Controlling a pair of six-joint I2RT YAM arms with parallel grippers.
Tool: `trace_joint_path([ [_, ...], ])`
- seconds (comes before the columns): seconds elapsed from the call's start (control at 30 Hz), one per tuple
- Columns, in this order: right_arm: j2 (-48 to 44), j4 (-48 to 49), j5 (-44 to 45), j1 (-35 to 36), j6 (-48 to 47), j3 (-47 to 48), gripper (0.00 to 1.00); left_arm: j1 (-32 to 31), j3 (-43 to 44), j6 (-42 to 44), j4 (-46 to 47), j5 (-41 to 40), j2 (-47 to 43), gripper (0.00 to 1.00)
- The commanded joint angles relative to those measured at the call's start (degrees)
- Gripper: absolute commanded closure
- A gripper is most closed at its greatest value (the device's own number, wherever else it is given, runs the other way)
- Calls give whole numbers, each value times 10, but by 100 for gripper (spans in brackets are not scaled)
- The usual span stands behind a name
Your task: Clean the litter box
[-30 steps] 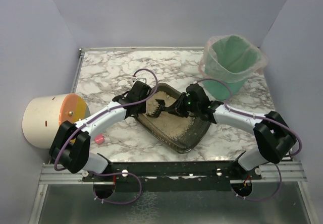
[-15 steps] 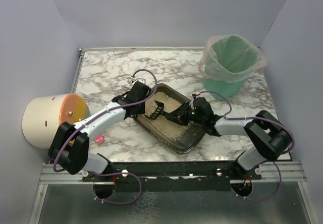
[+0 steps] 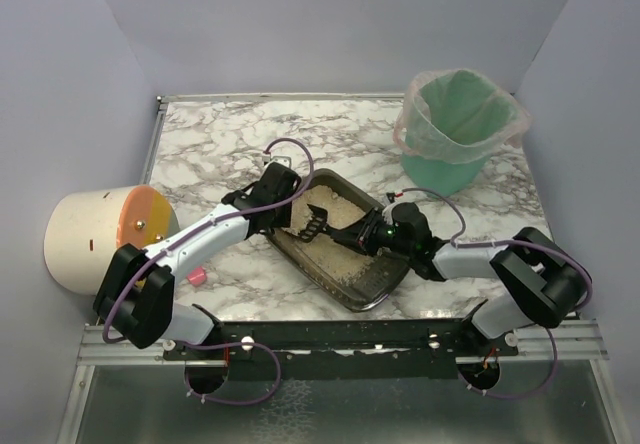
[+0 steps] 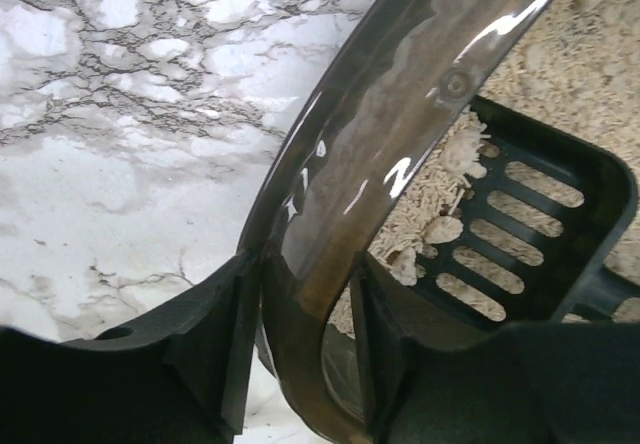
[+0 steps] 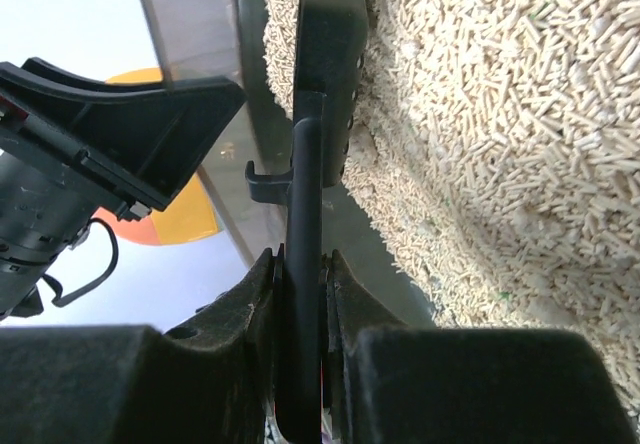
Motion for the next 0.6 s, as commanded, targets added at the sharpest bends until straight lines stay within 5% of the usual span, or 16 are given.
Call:
trace_joint_path([
  [0.0, -43, 2, -6, 4, -6, -11, 100, -6, 7, -11, 25, 20, -29, 50],
  [0.4, -185, -72, 49, 4, -54, -85, 100, -6, 4, -3, 36, 10, -56, 22],
  [0.57, -257, -83, 71, 3, -64, -127, 99, -6, -2, -1, 58, 9, -96, 1],
])
